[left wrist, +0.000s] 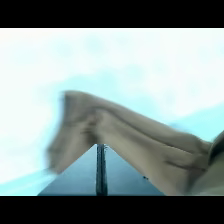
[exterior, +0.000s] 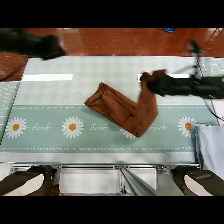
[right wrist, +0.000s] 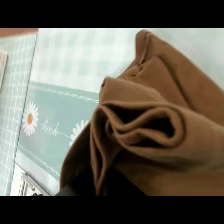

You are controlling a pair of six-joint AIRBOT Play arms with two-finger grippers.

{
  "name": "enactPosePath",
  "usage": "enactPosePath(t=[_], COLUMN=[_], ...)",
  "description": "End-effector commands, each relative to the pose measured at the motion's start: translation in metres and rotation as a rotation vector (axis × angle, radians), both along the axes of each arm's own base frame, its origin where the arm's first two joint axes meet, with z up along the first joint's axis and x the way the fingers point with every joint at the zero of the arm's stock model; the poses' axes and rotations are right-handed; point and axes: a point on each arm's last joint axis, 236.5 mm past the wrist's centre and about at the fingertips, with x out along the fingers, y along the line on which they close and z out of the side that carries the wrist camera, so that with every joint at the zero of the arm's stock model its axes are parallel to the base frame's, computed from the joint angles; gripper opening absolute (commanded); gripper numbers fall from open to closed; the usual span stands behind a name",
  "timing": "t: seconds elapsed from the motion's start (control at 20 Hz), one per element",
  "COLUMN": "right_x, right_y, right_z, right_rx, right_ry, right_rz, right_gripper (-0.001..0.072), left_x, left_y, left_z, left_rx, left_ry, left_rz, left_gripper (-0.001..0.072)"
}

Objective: Fold the shirts.

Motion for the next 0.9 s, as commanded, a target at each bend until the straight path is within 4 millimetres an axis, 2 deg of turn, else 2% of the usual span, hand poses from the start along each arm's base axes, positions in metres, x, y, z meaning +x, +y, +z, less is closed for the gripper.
enactPosePath(t=[0.0,0.15,0.3,0.35,0.45,0.5,0.55,0.65,0.75,0.85], right_x=[0.042,0.066,0.08,0.082,0.078,0.073,0.07,0.066,0.065,0.068], right_y=[0.092,0.147,0.182,0.19,0.201,0.201,0.193,0.155,0.093,0.007], right_z=[-0.038,-0.077,-0.111,-0.119,-0.13,-0.128,-0.119,-0.088,-0.047,-0.015], right_rx=[-0.007,-0.006,0.003,0.005,0.004,0.003,0.008,0.001,-0.085,-0.285], right_ry=[0.034,0.105,0.174,0.191,0.218,0.232,0.25,0.259,0.223,0.132], right_rz=[0.13,0.198,0.214,0.211,0.236,0.264,0.281,0.318,0.29,0.142], right_gripper=[0.0022,0.0022,0.0022,0.0051,0.041,0.0414,0.0414,0.0413,0.0413,0.0413], left_x=[-0.061,-0.091,-0.103,-0.103,-0.096,-0.093,-0.091,-0.087,-0.087,-0.088], left_y=[0.079,0.072,0.052,0.05,0.055,0.057,0.058,0.059,0.059,0.058], left_z=[0.023,-0.011,-0.066,-0.086,-0.126,-0.141,-0.153,-0.165,-0.169,-0.169], left_rx=[0.141,0.085,-0.01,-0.01,0.015,0.012,0.003,0.003,0.004,0.004], left_ry=[-0.127,-0.091,0.03,0.056,0.083,0.106,0.137,0.18,0.19,0.193], left_rz=[0.185,0.201,0.18,0.169,0.177,0.197,0.218,0.224,0.223,0.221], left_gripper=[0.002,0.002,0.002,0.002,0.002,0.002,0.002,0.002,0.002,0.002])
